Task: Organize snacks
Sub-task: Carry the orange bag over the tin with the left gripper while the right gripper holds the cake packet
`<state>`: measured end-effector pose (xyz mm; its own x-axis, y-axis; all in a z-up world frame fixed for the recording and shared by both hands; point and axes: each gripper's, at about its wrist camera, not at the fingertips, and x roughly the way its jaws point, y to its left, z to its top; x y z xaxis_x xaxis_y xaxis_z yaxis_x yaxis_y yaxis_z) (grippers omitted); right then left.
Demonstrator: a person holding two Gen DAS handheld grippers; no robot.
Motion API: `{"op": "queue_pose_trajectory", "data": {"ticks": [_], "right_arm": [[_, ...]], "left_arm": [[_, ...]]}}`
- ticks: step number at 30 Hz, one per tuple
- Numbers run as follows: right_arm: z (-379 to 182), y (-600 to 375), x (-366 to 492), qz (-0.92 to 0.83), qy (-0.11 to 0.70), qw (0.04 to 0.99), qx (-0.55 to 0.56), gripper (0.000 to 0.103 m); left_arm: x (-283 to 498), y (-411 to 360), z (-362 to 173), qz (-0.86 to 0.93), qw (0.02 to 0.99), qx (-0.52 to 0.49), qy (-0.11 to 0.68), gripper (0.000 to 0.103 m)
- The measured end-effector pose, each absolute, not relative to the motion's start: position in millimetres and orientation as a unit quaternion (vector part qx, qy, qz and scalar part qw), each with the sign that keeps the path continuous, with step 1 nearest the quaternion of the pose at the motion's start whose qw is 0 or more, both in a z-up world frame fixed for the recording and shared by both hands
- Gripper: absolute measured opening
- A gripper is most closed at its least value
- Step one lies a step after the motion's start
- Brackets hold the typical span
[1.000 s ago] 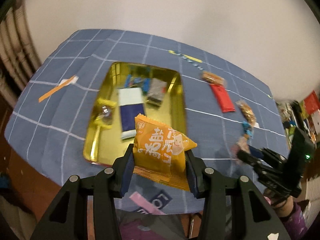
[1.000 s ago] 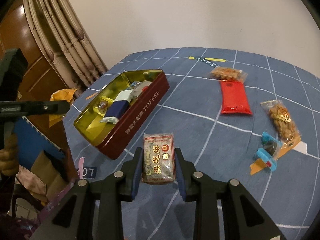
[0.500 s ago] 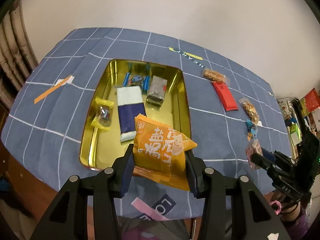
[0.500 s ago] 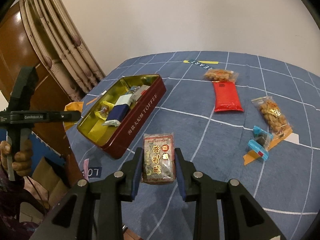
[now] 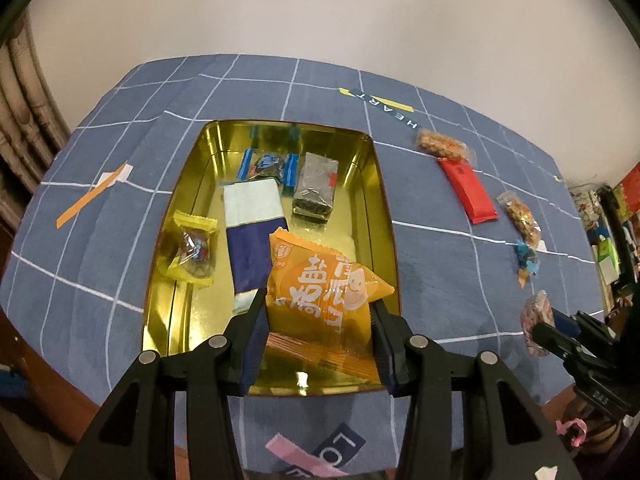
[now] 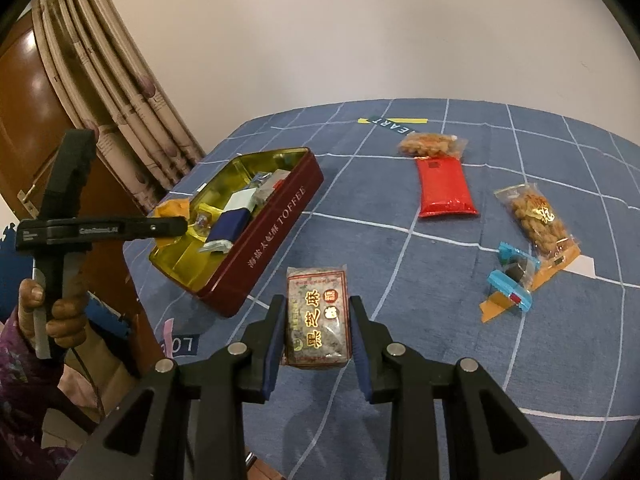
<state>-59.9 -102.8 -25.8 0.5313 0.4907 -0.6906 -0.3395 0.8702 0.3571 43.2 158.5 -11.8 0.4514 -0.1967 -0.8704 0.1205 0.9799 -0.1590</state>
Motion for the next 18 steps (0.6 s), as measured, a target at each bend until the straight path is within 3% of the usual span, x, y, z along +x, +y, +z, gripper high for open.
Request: {"op": "queue_pose_trajectory", "data": {"ticks": [18], "right_arm": [[-33.9, -107.5, -56.0, 0.233, 0.430, 0.867, 0.097, 0.031]], "left_arm": [[73.9, 136.8, -36.1, -0.089, 0.844, -0.013, 0.529, 0.043]]}}
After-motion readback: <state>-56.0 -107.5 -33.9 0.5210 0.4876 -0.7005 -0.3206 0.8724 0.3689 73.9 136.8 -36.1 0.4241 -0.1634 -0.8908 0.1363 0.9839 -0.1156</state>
